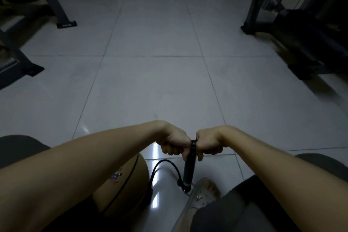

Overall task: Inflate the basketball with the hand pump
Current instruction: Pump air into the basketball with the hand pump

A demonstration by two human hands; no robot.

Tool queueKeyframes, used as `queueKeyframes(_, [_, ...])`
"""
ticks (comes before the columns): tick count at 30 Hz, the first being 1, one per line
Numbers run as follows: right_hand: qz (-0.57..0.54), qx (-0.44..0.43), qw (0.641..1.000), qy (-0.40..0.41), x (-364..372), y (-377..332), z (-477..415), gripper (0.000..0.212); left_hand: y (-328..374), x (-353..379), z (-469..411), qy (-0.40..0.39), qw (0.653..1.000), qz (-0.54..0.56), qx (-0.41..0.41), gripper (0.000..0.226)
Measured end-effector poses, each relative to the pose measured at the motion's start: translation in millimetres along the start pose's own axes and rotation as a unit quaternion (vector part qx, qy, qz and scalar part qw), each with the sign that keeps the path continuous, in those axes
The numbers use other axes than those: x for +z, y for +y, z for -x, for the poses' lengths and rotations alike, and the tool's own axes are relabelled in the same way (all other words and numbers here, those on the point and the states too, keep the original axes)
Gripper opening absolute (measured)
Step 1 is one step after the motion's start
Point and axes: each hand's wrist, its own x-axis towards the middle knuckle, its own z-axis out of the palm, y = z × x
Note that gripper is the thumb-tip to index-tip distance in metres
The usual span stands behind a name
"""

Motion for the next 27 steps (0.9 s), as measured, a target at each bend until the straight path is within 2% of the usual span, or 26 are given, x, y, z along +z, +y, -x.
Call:
queueKeyframes(3, [0.014,0.002,1.000,0.000,-17.0,-13.8,38.6,0.011,14.9,-8.6,39.9,0.008,1.000,-0.018,-0.003,0.030])
queueKeyframes(7, [-0.005,-0.021,0.999,0.033,-68.0,-33.5,112.5,0.032,45.2,-43.1,116.7,0.039,0.999,-0.002,0.028,0.044])
queueKeyframes(11, [-0.018,-0.039,0.998,0.048,-91.1,-41.2,146.6,0.032,60.6,-65.0,152.5,0.071,0.996,-0.035,0.044,0.048])
queueKeyframes(15, [-0.012,-0.018,0.999,0.049,-67.4,-28.5,101.7,0.036,44.4,-46.8,104.7,0.075,0.996,-0.024,0.031,0.048])
queueKeyframes(22, [-0.025,-0.029,0.999,0.036,-41.8,-9.5,27.2,0.008,11.7,-36.4,31.7,0.062,0.997,0.001,0.042,0.032])
queueKeyframes(27, [-0.019,-0.025,0.999,0.017,-11.0,2.1,-14.0,0.006,-9.0,-9.5,-8.0,0.056,0.998,0.023,0.036,0.021])
